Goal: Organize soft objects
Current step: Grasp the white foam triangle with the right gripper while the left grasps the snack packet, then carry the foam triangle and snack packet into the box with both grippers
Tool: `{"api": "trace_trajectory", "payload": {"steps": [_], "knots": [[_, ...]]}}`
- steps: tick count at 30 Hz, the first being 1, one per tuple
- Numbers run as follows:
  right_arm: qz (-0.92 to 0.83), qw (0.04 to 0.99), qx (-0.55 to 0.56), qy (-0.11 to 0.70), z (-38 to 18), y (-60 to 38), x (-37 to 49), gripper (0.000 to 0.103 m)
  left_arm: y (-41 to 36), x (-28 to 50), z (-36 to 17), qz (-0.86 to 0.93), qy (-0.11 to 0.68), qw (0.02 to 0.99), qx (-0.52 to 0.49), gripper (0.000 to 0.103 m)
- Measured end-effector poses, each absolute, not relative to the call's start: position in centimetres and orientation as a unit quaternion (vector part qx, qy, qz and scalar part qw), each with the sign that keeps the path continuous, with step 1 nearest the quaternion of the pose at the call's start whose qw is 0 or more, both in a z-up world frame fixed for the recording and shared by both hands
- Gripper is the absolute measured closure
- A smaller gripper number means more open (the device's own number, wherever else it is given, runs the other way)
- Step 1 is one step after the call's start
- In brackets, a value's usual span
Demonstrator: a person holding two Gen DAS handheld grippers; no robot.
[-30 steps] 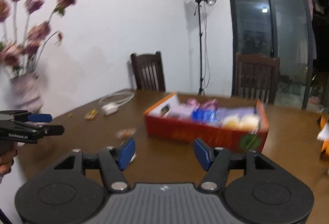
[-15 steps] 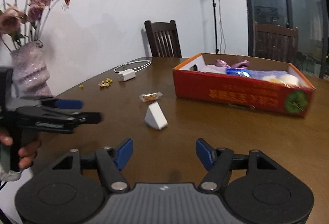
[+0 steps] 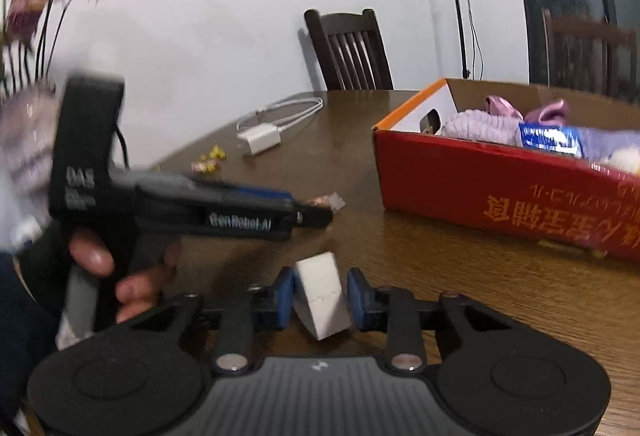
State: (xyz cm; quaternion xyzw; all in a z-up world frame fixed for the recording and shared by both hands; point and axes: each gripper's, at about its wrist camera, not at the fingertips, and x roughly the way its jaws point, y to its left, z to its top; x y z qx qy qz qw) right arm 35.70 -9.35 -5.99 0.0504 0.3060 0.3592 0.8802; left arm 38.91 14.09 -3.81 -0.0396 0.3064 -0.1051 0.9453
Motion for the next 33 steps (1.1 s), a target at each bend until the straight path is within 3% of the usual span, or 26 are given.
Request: {"api": "trace_trajectory", "payload": {"steps": [2,16,27,33], "knots": [[0.353,0.88,0.077,0.307,-6.2,-10.1,36.3,0.082,14.5,39.2,-4.0,-0.11,0.314,0.941,-0.054,0.087],[0.323,0.896,0.1,0.288,-6.0,-11.0,35.8,0.082,14.9,38.4,-3.7,-0.092,0.301,0.946,-0.077,0.089],[0.281,0.908,0.105,0.293,-4.6,-18.5,24.6,0.082,9.1,18.5,-1.2,-0.08,0.251,0.959,-0.101,0.089],[0.265,0.923,0.103,0.258,-2.9,-22.3,20.2,0.082,6.2,15.6,1.1,-0.079,0.218,0.97,-0.072,0.089]]}}
